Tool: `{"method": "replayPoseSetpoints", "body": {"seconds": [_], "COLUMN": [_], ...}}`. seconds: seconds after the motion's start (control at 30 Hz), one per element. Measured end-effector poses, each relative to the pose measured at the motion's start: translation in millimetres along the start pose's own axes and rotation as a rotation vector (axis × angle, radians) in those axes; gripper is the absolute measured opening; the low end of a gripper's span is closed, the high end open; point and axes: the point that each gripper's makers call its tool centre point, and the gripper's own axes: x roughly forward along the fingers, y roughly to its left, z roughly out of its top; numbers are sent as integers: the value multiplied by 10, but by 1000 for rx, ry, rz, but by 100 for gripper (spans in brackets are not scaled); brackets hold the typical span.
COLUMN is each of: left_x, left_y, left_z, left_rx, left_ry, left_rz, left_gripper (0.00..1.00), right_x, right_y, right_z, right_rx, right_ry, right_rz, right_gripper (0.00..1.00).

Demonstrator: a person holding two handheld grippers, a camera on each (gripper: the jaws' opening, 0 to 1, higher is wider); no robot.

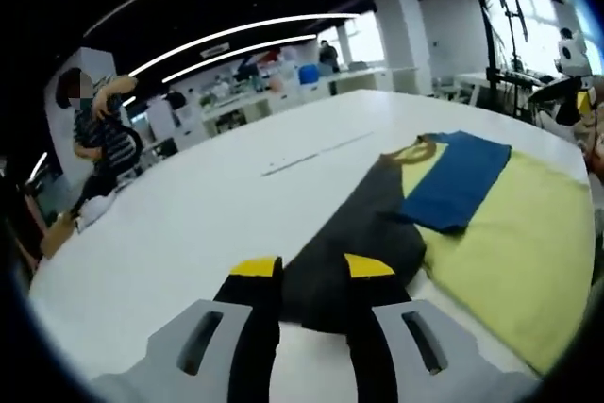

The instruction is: Fold the garment on the visible template until the final outline fits inside the template.

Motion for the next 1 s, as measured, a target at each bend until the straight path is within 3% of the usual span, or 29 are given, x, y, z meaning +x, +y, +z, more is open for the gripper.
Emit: {"method": "replayPoseSetpoints", "body": {"seconds": [0.13, 0.27, 0.4, 0.73, 1.0], "left_x": [74, 129, 127, 59, 105], "left_y": [-11, -111, -229, -372, -367], "left_z": [-63, -216, -351, -610, -633], "left_rx": [-63, -28, -59, 3, 64], "left_ry": [26, 95, 140, 236, 269], "left_rz": [-16, -47, -96, -162, -187], "left_gripper": [24, 21, 18, 14, 14], "right_x": [2, -19, -47, -35, -44], "right_y": [16, -28, -91, -121, -144], "right_z": [-8, -17, -39, -86, -92], "right_rx": [3, 4, 8, 5, -5], "right_ry": [2, 4, 9, 25, 31], "right_rz": [1, -6, -21, -25, -27], "right_gripper": [99, 99, 99, 98, 98]}}
